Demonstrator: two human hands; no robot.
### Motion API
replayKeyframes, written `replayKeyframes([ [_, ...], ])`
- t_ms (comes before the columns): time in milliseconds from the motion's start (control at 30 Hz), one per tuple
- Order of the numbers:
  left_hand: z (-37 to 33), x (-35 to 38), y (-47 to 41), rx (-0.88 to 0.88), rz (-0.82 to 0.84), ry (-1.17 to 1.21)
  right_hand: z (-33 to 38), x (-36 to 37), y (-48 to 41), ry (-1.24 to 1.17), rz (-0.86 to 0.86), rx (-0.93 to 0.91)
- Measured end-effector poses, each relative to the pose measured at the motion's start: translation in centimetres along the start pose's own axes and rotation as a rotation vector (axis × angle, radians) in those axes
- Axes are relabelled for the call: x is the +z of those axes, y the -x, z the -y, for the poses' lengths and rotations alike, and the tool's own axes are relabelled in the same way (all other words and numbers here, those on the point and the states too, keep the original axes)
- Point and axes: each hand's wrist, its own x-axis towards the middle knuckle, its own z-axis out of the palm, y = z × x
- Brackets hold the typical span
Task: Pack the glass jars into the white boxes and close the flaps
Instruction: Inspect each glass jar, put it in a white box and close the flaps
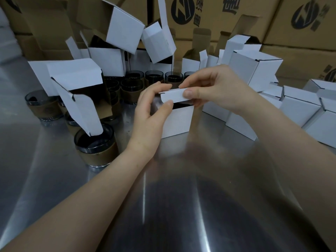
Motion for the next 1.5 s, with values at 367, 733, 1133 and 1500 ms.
replayKeyframes([
  [367,0.32,-0.08,-0.19,0.029,0.019,-0.085,0.11,0.21,0.05,0.083,0.003,-0.047],
  [733,0.28,0.16,-0.22,-0.004,0.027,-0.077,0.14,0.07,0.0,0.156,0.057,-0.021],
  [1133,0.36,0.26,-0.38,-0.022,0.009,-0.076,0.76,-0.17,0.03,0.2,0.144,0.059],
  [1500,0.4,0.63,-0.86,-0.133,-0.054,0.031,0.05,0.36,-0.46,0.168,0.163,0.149],
])
